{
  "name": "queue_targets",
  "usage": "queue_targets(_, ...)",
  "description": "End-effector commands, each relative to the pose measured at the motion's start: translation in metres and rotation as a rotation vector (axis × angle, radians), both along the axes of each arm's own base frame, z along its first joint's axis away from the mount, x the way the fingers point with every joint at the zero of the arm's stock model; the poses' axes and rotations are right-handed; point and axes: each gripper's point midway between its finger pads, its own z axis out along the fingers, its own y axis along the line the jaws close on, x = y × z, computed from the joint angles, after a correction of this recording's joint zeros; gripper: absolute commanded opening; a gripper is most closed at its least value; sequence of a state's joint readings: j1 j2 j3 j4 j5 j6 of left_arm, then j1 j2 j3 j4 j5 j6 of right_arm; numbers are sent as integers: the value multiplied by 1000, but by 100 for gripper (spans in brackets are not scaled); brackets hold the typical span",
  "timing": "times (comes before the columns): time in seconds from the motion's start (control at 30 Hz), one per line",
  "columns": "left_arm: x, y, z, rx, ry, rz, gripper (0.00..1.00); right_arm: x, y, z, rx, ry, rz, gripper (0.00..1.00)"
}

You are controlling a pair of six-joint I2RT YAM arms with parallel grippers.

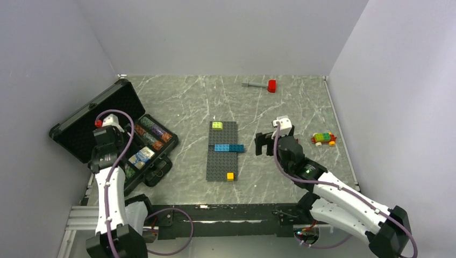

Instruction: Pack up texas hold em set

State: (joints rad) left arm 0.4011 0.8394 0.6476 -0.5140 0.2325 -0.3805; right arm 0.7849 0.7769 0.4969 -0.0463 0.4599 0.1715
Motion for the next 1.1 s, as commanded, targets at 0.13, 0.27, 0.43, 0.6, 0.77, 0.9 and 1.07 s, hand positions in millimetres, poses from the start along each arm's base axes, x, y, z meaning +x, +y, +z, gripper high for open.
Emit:
queue_targets(0.13, 1, -29, 28, 181, -48, -198, 70, 30, -40, 0, 76, 164, -225, 100)
queue_targets(0.27, 7, -52, 45, 278, -90, -312, 70, 45, -70, -16, 72, 262, -327, 100)
queue_targets(0.43, 29, -87, 86, 307, -235, -425, 71, 63, -109, -42, 77, 417, -432, 100)
queue_targets(0.6, 52, -105, 99, 317, -259, -498, 71, 60, -126, -75, 96, 569, -519, 100)
queue_targets(0.77, 47, -104, 83, 326, -209, -517, 71, 49, -145, -96, 169, 614, -652, 100)
queue_targets(0.9, 43, -110, 88, 310, -244, -538, 71, 49, -152, -104, 234, 622, -749, 100)
queue_targets(1.07, 41, -113, 88, 297, -246, -551, 71, 51, -163, -117, 245, 619, -862, 100)
